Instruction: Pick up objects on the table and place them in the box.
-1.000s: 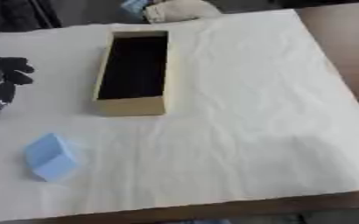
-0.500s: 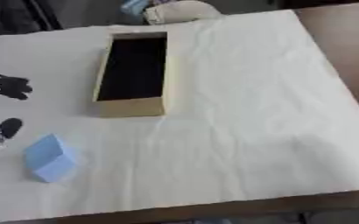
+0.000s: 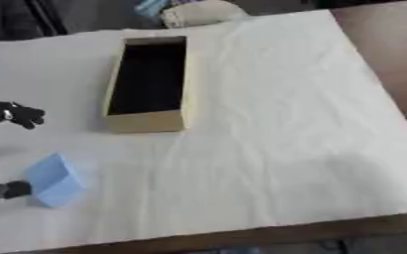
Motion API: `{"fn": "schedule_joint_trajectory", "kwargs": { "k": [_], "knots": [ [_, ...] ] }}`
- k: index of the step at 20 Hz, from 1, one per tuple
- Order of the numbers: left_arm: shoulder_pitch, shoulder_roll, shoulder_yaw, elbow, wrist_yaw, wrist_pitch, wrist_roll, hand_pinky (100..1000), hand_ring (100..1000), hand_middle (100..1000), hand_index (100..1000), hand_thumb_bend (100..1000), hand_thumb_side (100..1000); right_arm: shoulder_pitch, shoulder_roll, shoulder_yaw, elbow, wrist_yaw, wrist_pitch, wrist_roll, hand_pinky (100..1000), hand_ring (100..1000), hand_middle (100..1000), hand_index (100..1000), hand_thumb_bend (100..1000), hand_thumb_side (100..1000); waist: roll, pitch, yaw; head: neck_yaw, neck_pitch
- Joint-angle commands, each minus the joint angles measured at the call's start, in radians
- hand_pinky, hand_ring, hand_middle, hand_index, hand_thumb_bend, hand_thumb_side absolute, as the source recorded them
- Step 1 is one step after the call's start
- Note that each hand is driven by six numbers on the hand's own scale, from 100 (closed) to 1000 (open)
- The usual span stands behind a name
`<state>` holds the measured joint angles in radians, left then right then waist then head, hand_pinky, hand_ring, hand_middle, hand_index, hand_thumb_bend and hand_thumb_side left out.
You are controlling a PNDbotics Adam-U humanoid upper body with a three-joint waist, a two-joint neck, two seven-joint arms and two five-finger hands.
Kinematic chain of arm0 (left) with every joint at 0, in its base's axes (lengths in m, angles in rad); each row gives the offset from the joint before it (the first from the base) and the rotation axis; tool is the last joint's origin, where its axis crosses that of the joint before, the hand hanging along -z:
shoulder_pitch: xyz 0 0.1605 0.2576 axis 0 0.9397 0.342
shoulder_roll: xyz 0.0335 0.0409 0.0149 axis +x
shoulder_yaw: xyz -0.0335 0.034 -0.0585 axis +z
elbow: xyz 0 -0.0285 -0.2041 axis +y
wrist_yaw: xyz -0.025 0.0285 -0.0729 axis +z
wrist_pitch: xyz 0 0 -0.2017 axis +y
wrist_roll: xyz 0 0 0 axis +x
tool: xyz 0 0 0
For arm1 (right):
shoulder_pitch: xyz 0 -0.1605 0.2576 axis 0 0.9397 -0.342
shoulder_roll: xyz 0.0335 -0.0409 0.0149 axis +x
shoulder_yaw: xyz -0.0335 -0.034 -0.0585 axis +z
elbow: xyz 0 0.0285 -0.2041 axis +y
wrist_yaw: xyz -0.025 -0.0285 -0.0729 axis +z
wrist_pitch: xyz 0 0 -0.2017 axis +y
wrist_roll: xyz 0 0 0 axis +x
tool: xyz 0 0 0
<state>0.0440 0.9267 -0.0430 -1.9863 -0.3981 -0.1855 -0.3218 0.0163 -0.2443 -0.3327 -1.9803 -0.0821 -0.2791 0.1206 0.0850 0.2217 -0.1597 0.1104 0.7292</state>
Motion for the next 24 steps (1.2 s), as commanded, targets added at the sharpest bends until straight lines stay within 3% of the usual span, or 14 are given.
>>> {"fn": "schedule_joint_trajectory", "kwargs": {
  "k": [1,13,24],
  "knots": [
    [-0.003,0.044,-0.011,-0.014,-0.040,0.028,-0.028,787,736,764,944,676,602,-0.010,-0.027,-0.004,-0.020,0.003,0.000,0.002,848,850,790,842,100,514,-0.002,-0.011,-0.002,-0.004,-0.004],
    [-0.007,0.033,-0.044,0.005,-0.154,0.131,-0.022,784,731,763,942,557,606,-0.011,-0.026,-0.004,-0.020,-0.001,0.002,0.005,848,850,790,842,100,512,0.000,-0.011,-0.007,-0.020,-0.015],
    [-0.011,0.026,-0.090,0.047,-0.201,0.128,-0.059,780,725,754,940,501,599,-0.013,-0.027,-0.004,-0.020,-0.004,0.003,0.007,849,850,790,842,100,513,0.002,-0.010,-0.011,-0.024,-0.016]
  ]
}}
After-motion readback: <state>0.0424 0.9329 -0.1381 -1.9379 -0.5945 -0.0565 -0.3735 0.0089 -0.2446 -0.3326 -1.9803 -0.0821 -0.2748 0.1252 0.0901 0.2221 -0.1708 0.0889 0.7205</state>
